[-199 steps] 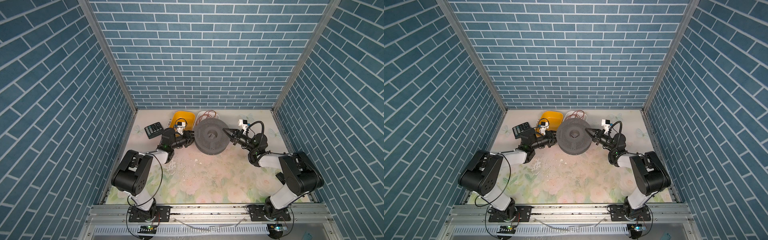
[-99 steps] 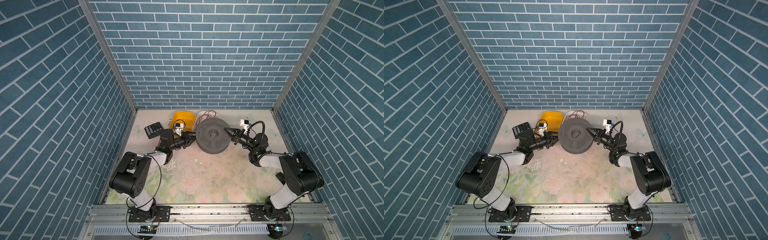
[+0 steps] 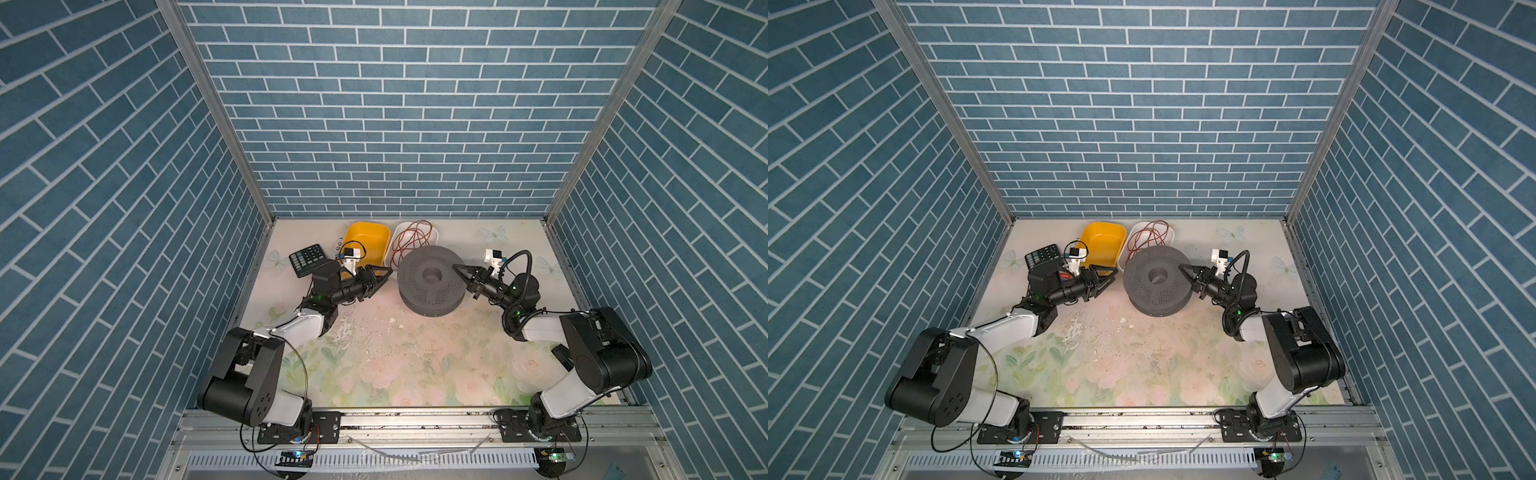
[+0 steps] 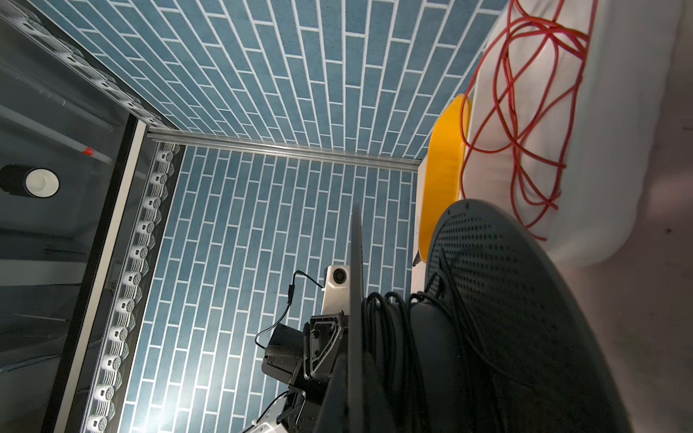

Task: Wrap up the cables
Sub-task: 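Lower the gray spool flat onto the table with both grippers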

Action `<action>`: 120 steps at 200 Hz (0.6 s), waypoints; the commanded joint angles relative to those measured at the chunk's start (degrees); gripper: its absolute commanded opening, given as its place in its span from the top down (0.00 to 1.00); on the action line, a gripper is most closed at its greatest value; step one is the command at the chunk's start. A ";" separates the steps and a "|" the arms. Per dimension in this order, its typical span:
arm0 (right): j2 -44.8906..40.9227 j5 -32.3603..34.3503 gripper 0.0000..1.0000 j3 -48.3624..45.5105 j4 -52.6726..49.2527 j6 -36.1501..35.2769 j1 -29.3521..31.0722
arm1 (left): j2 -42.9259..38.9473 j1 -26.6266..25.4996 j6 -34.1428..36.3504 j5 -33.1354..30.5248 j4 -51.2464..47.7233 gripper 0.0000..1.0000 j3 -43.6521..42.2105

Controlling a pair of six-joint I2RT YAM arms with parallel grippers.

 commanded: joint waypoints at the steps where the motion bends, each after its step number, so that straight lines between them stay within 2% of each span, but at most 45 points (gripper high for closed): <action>1: -2.54 -1.17 1.00 -2.10 4.87 2.89 -0.08 | -1.91 0.58 2.49 -0.85 -2.65 0.49 -0.98; 55: -4.67 -2.26 1.00 -6.43 4.87 0.27 0.01 | -2.97 0.61 3.16 -0.97 -4.01 0.49 -1.02; 111: -2.02 -3.01 1.00 -8.44 4.88 -2.40 0.35 | -5.74 0.58 3.30 -1.94 -6.81 0.47 -1.03; 120: -1.51 -3.21 1.00 -8.45 4.87 -2.94 0.43 | -6.34 0.58 5.42 -2.07 -8.16 0.47 -0.71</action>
